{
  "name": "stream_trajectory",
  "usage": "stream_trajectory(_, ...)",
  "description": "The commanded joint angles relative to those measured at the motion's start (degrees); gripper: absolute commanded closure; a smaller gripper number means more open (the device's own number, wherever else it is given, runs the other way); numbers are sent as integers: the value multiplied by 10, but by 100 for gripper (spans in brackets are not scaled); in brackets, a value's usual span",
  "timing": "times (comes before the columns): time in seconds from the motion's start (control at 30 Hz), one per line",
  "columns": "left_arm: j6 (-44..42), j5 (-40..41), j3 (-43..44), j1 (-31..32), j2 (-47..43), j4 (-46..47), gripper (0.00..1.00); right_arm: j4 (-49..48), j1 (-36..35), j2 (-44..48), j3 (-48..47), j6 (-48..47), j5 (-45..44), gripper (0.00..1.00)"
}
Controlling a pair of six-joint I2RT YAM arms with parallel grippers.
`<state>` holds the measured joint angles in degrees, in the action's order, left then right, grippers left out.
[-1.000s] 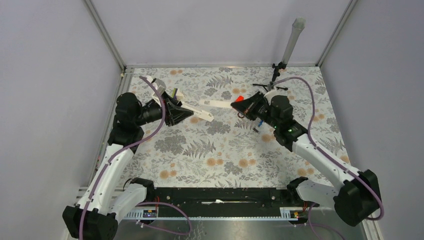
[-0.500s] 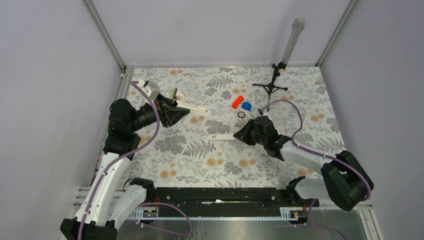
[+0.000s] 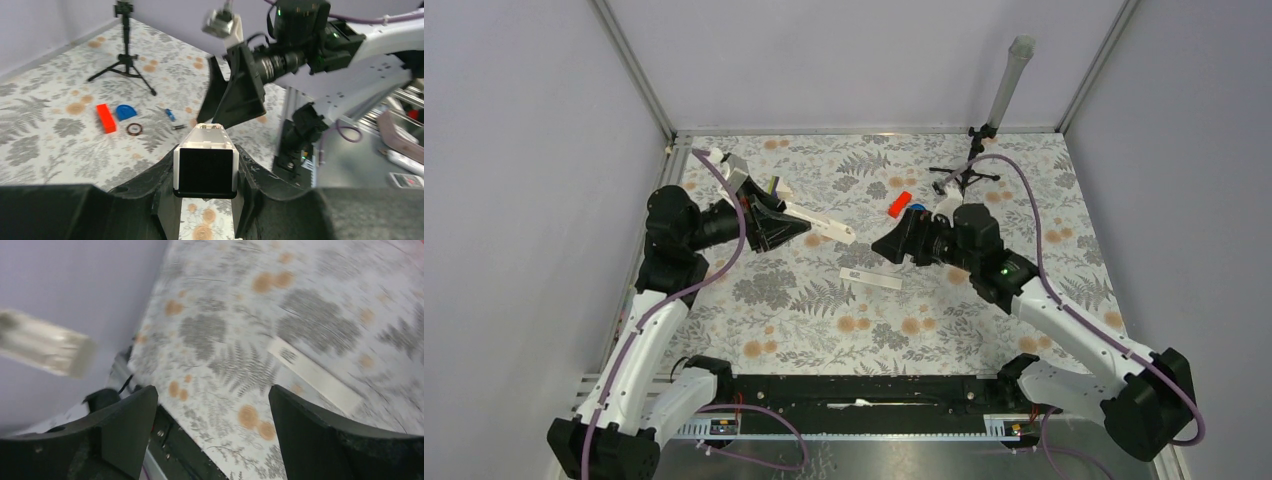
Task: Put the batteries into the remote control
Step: Adjust the remote control.
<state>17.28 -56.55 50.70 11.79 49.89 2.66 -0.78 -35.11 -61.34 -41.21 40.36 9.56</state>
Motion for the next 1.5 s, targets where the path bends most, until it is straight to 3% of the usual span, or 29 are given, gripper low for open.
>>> stream_trajectory(0.0,93,-127,47,1,17,104,100,-53,-2,23,-89,-144,250,11)
stream_trajectory(0.1,155,-165,55,6,31,161,100,-82,-3,17,-120,-153,308,11)
stream_trajectory(0.5,173,-177,79,37,52,166,100,-5,-52,-83,-267,-238,393,14)
stream_trajectory(0.83,180,-157,88,38,67,165,100,37,-74,-110,-304,-258,405,41)
stream_trajectory(0.9,181,-142,89,37,72,160,99,39,-77,-115,-313,-253,398,53)
stream_trajectory(1.0,178,-105,98,38,86,124,89,30,-82,-117,-324,-243,378,70)
stream_trajectory(1.03,178,-90,101,38,93,114,80,25,-84,-114,-324,-240,365,74)
stream_trajectory(1.13,204,-36,106,38,109,107,41,13,-87,-108,-319,-235,312,86)
stream_trajectory(1.2,231,19,107,38,118,89,26,-13,-87,-102,-308,-234,276,89)
stream_trajectory(1.37,377,124,96,40,154,86,24,-46,-92,-100,-284,-226,174,89)
stream_trajectory(1.47,423,208,77,47,149,42,26,-37,-101,-110,-285,-238,98,88)
